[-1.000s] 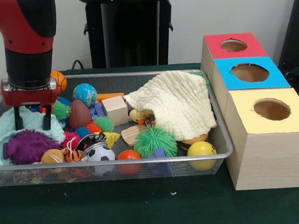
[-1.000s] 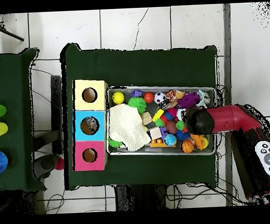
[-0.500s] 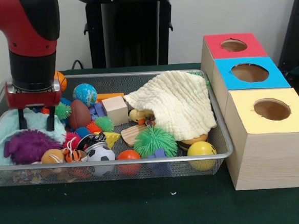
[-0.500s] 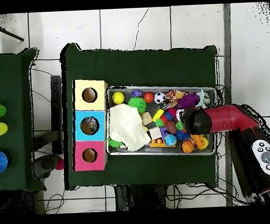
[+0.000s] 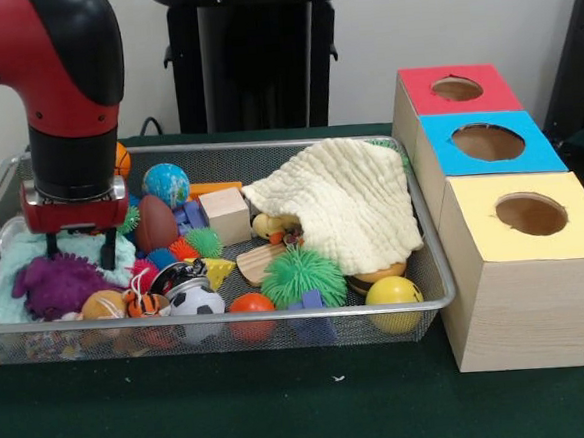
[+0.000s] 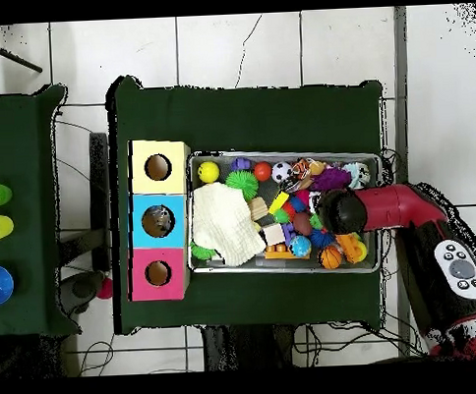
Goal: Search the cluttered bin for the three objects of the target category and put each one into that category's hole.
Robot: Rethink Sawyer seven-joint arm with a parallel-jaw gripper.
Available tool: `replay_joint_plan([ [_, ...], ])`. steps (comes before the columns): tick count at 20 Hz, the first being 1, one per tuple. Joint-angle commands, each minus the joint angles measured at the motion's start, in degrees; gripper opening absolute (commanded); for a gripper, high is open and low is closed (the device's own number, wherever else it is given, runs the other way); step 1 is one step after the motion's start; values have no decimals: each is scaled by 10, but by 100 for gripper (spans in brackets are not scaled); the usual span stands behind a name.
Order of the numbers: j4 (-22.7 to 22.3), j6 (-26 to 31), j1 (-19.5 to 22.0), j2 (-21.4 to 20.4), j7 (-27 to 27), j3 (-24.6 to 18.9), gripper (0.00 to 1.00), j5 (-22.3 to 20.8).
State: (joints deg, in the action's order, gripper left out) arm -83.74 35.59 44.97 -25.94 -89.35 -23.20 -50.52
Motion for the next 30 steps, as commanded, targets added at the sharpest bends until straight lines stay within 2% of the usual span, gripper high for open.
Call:
replay_joint_plan([
  [1,13,-47,-7,69,6,20,0,-34],
  [4,1,-51,8,65,14,1,0,-12],
  [5,-7,-37,13,62,12,-4,0,7],
  [9,-57,7,50,40,1,-44,0,102],
  [12,-104,20,80,32,-30,-79,0,187],
  [17,-159,1,106,23,-70,-110,0,280],
  [20,-191,-35,126,40,-95,-135,0,330],
  [24,-219,-63,120,33,-120,-137,0,369],
  [30,-243,-84,96,11,-124,-124,0,404],
])
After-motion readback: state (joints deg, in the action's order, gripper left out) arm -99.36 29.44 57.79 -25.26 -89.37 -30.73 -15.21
